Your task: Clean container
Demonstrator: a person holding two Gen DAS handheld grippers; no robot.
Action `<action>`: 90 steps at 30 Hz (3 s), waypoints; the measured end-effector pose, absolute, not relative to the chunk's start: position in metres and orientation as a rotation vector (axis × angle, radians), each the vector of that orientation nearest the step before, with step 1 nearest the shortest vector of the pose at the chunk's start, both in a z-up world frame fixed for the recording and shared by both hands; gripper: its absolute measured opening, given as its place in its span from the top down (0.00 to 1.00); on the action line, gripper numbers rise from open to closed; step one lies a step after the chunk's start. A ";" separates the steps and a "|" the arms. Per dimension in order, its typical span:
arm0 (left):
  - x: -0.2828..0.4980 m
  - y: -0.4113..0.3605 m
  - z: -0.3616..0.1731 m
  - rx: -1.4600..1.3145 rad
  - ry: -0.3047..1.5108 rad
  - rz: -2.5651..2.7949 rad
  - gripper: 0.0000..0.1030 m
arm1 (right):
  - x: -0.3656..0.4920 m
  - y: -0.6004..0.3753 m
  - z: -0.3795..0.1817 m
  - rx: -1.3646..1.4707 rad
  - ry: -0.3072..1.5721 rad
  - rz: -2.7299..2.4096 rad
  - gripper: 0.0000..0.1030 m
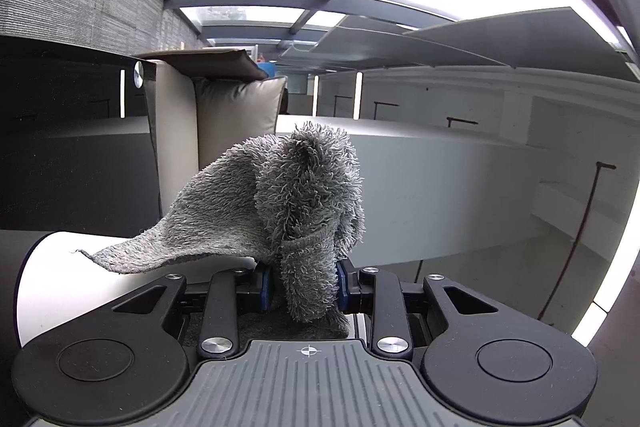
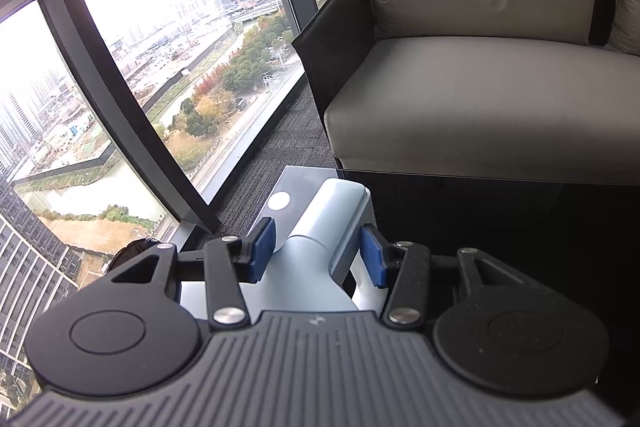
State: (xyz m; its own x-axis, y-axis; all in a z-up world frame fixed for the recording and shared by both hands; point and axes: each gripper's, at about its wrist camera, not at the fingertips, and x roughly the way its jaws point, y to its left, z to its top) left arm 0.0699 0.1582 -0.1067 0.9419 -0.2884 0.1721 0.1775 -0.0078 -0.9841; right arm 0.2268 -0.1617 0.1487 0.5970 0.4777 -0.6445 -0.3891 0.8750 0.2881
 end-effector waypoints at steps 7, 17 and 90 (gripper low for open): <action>0.069 0.164 -0.117 -1.561 0.113 -0.318 0.74 | 0.220 -0.147 0.152 0.083 0.775 0.546 0.54; 0.072 0.174 -0.132 -1.646 0.147 -0.289 0.74 | 0.217 -0.138 0.151 0.067 0.770 0.565 0.55; 0.074 0.203 -0.126 -1.552 0.219 -0.177 0.75 | 0.199 -0.070 0.154 -0.153 0.739 0.667 0.65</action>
State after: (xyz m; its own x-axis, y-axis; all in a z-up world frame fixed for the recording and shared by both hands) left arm 0.0736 0.2030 -0.1258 0.9680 -0.2495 -0.0280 -0.0256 0.0132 -0.9996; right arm 0.1995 -0.0695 0.1538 0.5450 0.5082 -0.6669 -0.6121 0.7847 0.0978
